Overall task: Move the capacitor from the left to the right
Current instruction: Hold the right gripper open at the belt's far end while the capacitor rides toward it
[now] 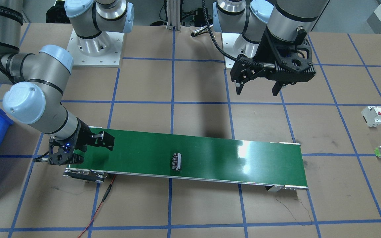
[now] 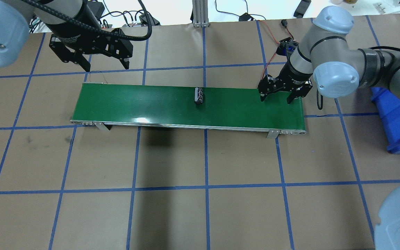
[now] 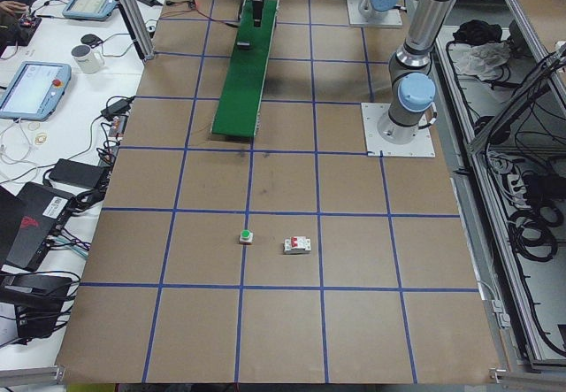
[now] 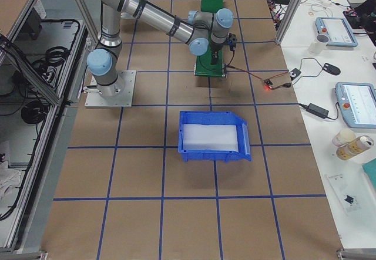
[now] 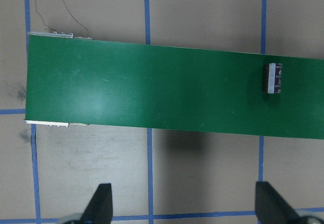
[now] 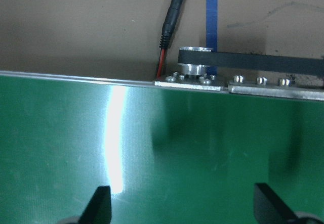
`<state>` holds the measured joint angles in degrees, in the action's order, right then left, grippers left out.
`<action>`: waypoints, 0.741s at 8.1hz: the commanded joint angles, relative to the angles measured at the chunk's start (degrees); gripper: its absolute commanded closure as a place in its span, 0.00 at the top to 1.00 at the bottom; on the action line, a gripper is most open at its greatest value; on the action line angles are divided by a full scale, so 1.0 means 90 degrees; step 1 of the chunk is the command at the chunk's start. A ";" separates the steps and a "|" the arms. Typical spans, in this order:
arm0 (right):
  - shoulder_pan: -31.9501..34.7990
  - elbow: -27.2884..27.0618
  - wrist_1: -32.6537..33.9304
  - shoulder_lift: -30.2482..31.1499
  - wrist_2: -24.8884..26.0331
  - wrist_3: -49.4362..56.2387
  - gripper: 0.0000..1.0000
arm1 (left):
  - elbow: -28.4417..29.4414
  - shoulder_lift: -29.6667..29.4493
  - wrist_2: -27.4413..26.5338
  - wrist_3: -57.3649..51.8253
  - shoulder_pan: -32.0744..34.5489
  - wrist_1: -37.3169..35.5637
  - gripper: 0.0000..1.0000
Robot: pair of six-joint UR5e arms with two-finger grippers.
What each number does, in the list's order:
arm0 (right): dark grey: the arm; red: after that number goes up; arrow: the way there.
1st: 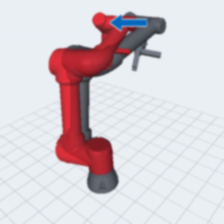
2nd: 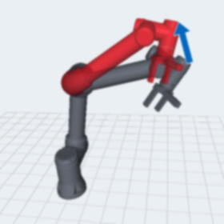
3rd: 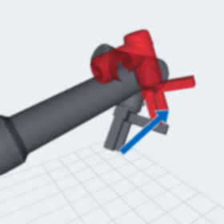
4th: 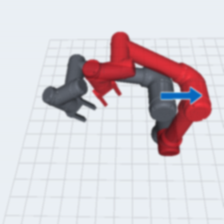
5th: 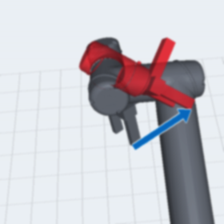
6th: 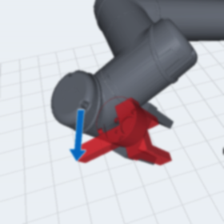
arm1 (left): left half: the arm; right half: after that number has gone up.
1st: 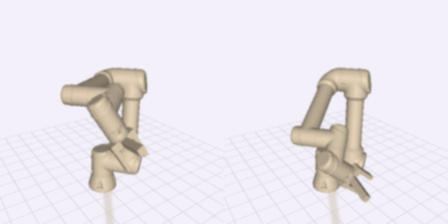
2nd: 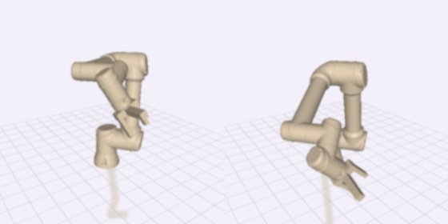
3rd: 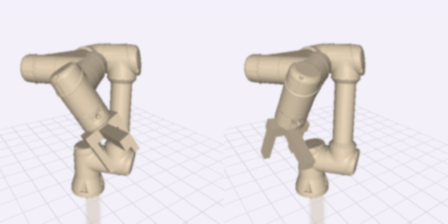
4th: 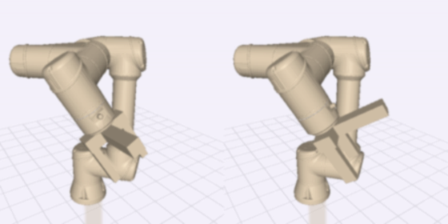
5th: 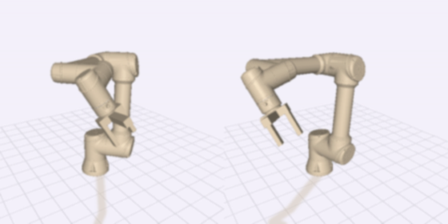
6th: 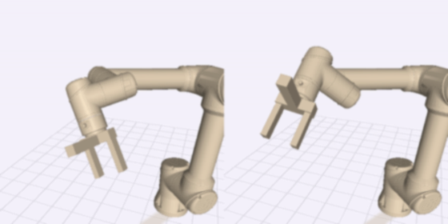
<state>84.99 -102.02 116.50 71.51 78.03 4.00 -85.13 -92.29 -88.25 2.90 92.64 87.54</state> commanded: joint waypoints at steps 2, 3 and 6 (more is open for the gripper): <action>0.0000 -0.0012 0.0005 -0.0016 -0.0017 0.0005 1.00 | -0.0004 0.0010 0.0108 0.0000 0.0000 0.0000 1.00; 0.0000 -0.0012 0.0053 -0.0025 -0.0027 -0.0005 1.00 | -0.0005 0.0010 0.0108 0.0000 0.0000 0.0000 1.00; 0.0000 -0.0003 0.0054 -0.0016 -0.0320 -0.0015 1.00 | -0.0005 0.0010 0.0108 0.0000 0.0000 0.0010 1.00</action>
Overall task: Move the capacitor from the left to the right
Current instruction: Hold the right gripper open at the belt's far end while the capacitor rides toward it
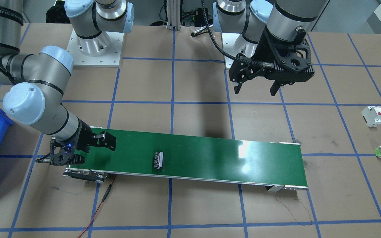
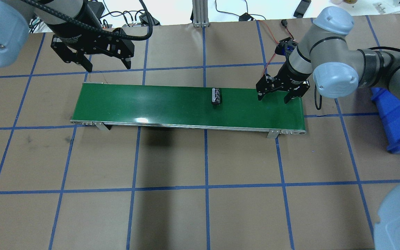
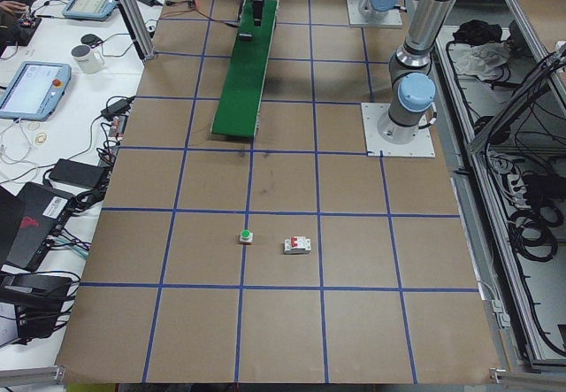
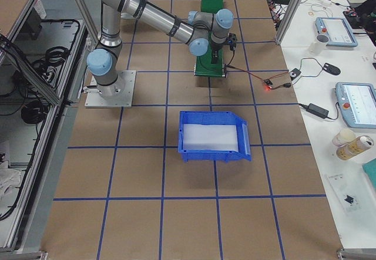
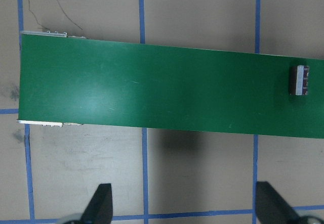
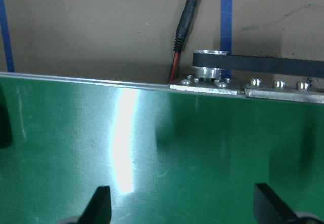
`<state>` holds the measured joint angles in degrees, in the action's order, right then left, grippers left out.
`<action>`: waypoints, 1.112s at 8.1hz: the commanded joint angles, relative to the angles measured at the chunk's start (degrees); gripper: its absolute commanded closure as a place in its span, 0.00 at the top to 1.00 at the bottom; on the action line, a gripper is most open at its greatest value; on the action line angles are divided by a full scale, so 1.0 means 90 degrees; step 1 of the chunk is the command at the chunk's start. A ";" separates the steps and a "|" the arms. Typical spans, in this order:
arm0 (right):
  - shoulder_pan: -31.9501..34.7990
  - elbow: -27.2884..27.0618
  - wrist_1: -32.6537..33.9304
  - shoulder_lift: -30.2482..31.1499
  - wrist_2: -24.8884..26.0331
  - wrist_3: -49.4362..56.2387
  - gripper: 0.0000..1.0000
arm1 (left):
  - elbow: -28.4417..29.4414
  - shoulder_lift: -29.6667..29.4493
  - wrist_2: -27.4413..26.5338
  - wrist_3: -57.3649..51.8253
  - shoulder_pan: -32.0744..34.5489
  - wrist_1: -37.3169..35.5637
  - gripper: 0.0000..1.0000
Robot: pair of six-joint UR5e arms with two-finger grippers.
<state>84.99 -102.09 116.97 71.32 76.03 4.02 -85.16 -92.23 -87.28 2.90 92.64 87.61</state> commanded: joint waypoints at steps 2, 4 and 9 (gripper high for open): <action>0.0000 0.0006 0.0021 0.0005 -0.0108 -0.0017 1.00 | 0.0000 0.0003 0.0001 0.0000 0.0000 0.0002 1.00; 0.0010 -0.0004 0.0245 0.0005 -0.0089 -0.0017 1.00 | 0.0000 -0.0006 0.0001 0.0000 0.0000 0.0002 1.00; 0.0225 -0.0004 0.0402 0.0005 -0.0079 -0.0066 1.00 | 0.0000 -0.0007 0.0001 0.0000 0.0000 0.0002 1.00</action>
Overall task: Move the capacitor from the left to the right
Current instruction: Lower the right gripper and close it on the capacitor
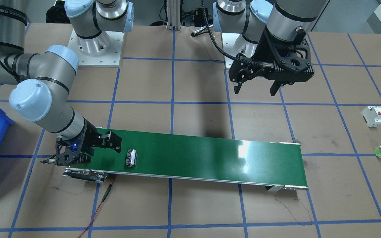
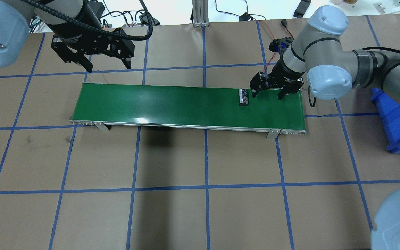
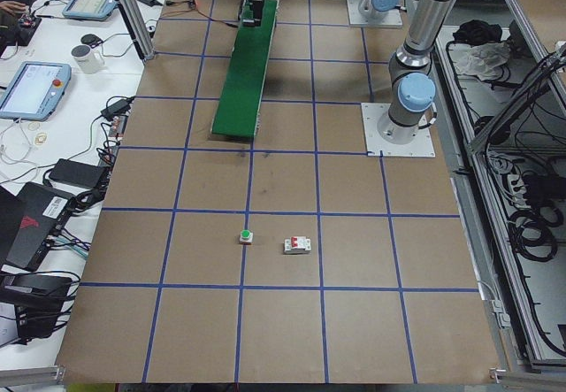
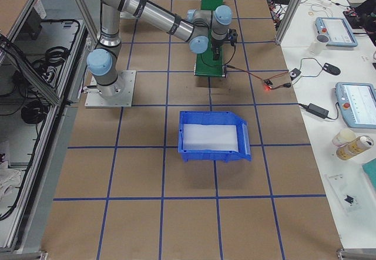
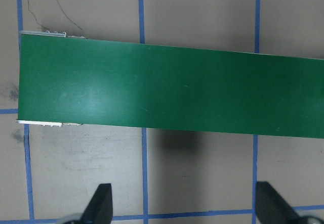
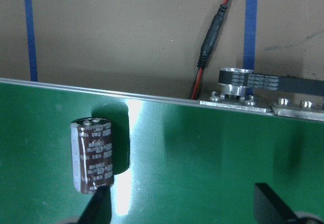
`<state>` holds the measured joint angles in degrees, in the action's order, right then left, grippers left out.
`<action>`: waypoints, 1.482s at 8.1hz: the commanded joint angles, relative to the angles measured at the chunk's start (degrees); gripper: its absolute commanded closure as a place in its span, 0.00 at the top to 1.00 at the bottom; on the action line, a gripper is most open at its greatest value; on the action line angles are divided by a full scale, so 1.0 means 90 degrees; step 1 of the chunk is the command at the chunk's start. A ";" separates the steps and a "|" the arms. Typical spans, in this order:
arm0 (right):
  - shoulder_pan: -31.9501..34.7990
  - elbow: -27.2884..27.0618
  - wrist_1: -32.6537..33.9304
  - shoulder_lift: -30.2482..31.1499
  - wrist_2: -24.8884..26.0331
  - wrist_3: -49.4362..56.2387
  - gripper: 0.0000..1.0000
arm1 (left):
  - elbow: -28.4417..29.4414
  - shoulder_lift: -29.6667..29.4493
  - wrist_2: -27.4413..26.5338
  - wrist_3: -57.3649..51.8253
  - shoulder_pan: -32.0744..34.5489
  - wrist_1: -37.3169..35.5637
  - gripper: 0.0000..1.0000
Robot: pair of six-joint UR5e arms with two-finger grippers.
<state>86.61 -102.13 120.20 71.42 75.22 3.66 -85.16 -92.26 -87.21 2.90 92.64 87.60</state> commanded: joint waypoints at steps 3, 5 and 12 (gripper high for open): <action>0.0045 0.0010 0.0033 -0.0113 0.0370 0.0003 1.00 | 0.0000 -0.0012 0.0012 0.0010 0.0000 0.0003 1.00; 0.0045 0.0010 0.0033 -0.0123 0.0460 0.0042 1.00 | 0.0000 0.0017 0.0003 0.0010 0.0000 0.0003 1.00; -0.0023 0.0029 -0.0045 -0.0123 0.1105 0.0471 0.00 | -0.0010 0.0007 0.0012 0.0010 0.0000 0.0003 1.00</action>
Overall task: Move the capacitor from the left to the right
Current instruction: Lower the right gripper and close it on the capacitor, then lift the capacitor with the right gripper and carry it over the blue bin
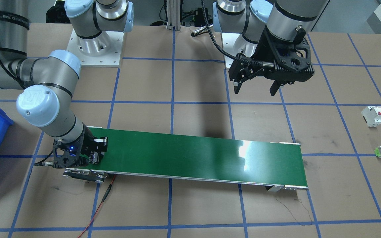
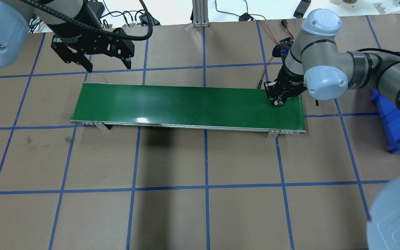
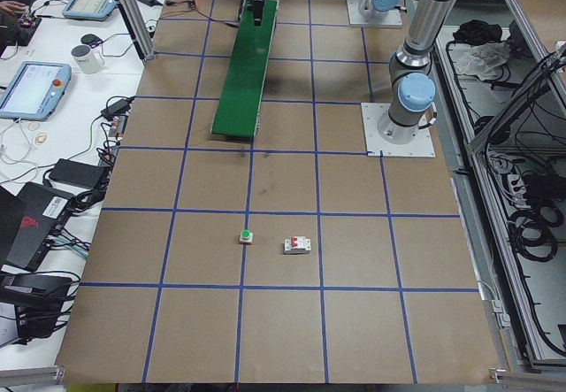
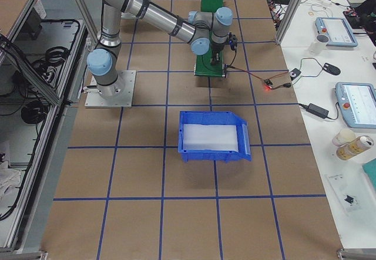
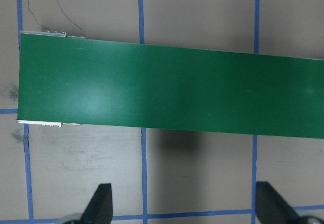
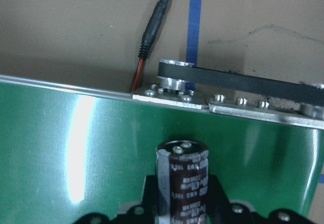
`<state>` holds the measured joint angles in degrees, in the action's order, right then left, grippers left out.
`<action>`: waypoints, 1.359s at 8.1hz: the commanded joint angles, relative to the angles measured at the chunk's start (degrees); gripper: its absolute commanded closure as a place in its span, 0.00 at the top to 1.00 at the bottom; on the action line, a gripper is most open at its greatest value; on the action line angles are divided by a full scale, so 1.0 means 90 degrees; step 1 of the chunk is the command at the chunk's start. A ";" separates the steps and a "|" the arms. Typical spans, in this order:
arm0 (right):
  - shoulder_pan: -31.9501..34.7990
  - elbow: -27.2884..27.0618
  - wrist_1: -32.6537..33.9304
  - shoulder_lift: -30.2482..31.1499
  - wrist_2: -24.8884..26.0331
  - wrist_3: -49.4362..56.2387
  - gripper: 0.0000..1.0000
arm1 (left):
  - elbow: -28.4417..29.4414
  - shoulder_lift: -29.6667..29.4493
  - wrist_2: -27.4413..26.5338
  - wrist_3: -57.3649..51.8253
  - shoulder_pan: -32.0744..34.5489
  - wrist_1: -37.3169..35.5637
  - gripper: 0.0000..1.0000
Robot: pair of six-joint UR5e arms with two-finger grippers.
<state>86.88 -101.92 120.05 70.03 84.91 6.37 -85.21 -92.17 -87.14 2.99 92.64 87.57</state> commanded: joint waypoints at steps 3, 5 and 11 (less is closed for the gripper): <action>-0.0364 0.0530 -0.0814 0.0411 0.0534 0.0297 0.00 | -0.0005 -0.0003 -0.0006 0.0000 0.0000 0.0007 1.00; -0.1191 0.0777 -0.1356 0.0889 0.0604 0.1696 0.00 | -0.0005 -0.0003 -0.0006 0.0000 0.0000 0.0007 1.00; -0.3968 0.0826 0.0111 0.0192 0.1071 0.7419 0.00 | 0.0005 -0.0012 0.0014 0.0000 0.0000 -0.0003 1.00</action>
<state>55.70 -94.40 112.01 76.45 93.02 59.70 -85.17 -92.26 -87.09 2.99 92.63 87.58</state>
